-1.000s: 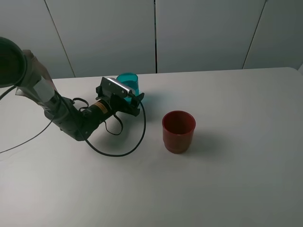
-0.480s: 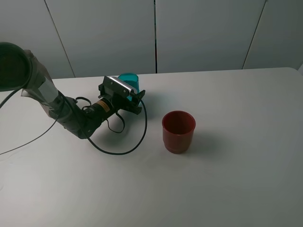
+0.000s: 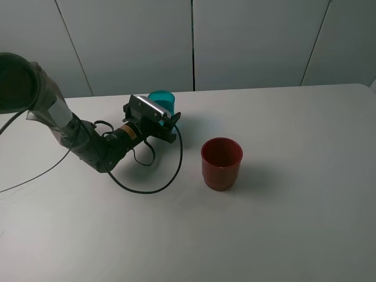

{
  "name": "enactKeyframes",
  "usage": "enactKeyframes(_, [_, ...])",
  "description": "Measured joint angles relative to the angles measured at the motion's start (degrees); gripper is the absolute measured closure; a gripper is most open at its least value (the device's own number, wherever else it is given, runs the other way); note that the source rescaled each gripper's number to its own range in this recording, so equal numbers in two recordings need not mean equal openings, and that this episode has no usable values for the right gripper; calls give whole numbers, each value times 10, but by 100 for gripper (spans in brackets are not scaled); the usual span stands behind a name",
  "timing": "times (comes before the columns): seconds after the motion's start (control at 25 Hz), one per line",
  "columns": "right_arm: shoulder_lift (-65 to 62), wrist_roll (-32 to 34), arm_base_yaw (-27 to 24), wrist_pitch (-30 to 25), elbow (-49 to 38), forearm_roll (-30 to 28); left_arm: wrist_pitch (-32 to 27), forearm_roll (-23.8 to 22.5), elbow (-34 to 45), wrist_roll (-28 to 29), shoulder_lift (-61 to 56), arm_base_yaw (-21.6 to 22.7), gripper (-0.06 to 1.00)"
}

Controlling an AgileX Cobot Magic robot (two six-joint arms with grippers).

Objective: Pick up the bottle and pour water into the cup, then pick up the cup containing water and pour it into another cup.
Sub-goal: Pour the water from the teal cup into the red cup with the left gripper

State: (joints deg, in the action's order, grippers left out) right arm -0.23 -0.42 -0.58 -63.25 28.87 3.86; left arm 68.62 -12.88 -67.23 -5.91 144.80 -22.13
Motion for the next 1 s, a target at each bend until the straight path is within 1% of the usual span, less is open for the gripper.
enactKeyframes(0.16, [0, 0, 0, 0, 0, 0, -1, -8, 0, -1, -1, 11, 81])
enactKeyframes(0.32, [0, 0, 0, 0, 0, 0, -12, -22, 0, -1, -23, 19, 87])
enactKeyframes(0.52, [0, 0, 0, 0, 0, 0, -12, -40, 5, -2, -68, 20, 87])
enactKeyframes(0.72, [0, 0, 0, 0, 0, 0, -11, -45, 46, -3, -122, 20, 87])
enactKeyframes(0.88, [0, 0, 0, 0, 0, 0, -11, -48, 92, -16, -169, 20, 87])
enactKeyframes(1.0, [0, 0, 0, 0, 0, 0, -13, -59, 122, -18, -203, 20, 87])
